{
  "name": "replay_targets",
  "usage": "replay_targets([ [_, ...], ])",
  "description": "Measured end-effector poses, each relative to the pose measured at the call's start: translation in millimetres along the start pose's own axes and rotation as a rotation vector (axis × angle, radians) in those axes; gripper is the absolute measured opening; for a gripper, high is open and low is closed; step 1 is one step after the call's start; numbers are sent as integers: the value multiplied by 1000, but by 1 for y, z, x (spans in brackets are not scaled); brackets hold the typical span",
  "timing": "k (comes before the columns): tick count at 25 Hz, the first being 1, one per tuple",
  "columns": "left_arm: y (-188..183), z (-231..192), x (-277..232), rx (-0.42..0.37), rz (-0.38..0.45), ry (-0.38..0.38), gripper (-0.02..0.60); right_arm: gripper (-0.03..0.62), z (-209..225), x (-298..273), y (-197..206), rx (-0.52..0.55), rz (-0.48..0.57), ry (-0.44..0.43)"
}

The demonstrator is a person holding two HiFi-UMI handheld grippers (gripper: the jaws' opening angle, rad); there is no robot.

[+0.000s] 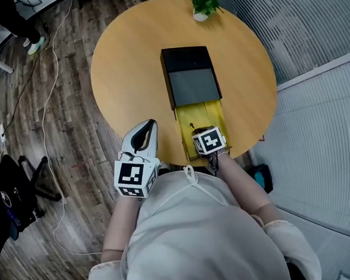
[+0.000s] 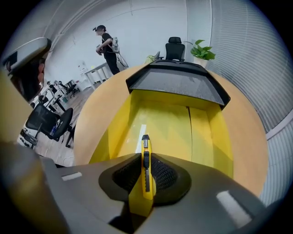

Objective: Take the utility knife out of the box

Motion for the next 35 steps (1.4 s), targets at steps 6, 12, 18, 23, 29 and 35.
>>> replay_targets([
  [6, -1, -4, -1, -2, -1, -2, 6, 66, 0, 2, 2, -29, 13, -13],
  [12, -4, -3, -5, -5, -2, 2, 6, 66, 7, 32, -9, -73, 129, -14],
  [18, -12, 6, -10, -19, 15, 16, 6, 66, 8, 90, -36, -131, 366, -41],
  [23, -31, 11, -10, -41, 51, 16, 6, 66, 5, 144, -59, -110, 561, -28],
  [29, -52, 17, -7, -61, 98, 5, 6, 66, -1, 200, -77, -55, 768, -9],
  [35, -55, 20, -8, -55, 106, 0, 6, 66, -3, 217, -79, -25, 838, 20],
])
Point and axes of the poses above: the fingertips, and each gripper's own axes: x backward along the fingers, z to its right, y out of its underside, the point moved 6 cm from there along x, backward along the fingers, and after that the axes turned 2 degrees about -z, right-handed, at the moved point
